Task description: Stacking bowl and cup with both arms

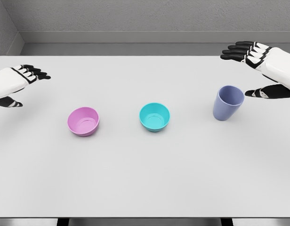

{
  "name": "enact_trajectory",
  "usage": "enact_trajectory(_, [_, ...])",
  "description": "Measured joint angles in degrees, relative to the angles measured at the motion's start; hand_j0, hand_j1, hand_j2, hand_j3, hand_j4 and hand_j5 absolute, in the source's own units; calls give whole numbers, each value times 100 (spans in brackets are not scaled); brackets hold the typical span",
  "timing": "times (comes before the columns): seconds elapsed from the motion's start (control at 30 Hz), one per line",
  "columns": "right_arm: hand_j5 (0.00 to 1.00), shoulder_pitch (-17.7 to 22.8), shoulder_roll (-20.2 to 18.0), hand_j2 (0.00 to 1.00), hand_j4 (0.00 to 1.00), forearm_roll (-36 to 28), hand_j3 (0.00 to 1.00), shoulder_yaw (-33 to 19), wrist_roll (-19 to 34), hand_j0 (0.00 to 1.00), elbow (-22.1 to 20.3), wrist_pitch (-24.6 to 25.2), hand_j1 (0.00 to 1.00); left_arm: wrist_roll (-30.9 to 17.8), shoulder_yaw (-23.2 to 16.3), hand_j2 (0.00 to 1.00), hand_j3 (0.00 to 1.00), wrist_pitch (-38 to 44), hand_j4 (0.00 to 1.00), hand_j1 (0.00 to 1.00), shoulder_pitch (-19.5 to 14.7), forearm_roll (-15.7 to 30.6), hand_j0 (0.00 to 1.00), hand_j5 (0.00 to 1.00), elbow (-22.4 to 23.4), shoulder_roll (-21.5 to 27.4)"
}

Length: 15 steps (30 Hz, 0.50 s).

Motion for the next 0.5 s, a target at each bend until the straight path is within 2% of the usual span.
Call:
enact_trajectory(0.17, [100, -9, -6, 100, 100, -1, 100, -18, -5, 100, 0, 0, 100, -12, -22, 100, 100, 0, 100, 100, 9, -43, 100, 100, -18, -66])
enact_trajectory(0.3, [100, -35, -2, 100, 100, -1, 100, -29, -6, 100, 0, 0, 100, -22, -99, 100, 100, 0, 100, 100, -70, -245, 100, 100, -155, -247])
enact_trajectory(0.4, [100, -26, 3, 100, 100, -3, 100, -28, -7, 100, -1, 0, 100, -285, -241, 100, 100, 1, 100, 100, -431, -280, 100, 100, -194, -481])
enact_trajectory(0.47, [100, -26, -1, 100, 100, -6, 100, -26, -6, 100, -1, 0, 100, -499, -550, 100, 100, 0, 100, 100, -747, -286, 100, 100, -192, -674])
enact_trajectory(0.5, [100, -26, -3, 100, 100, -7, 100, -26, -5, 100, -1, 0, 100, -578, -693, 100, 100, 0, 100, 100, -764, -287, 100, 100, -186, -750])
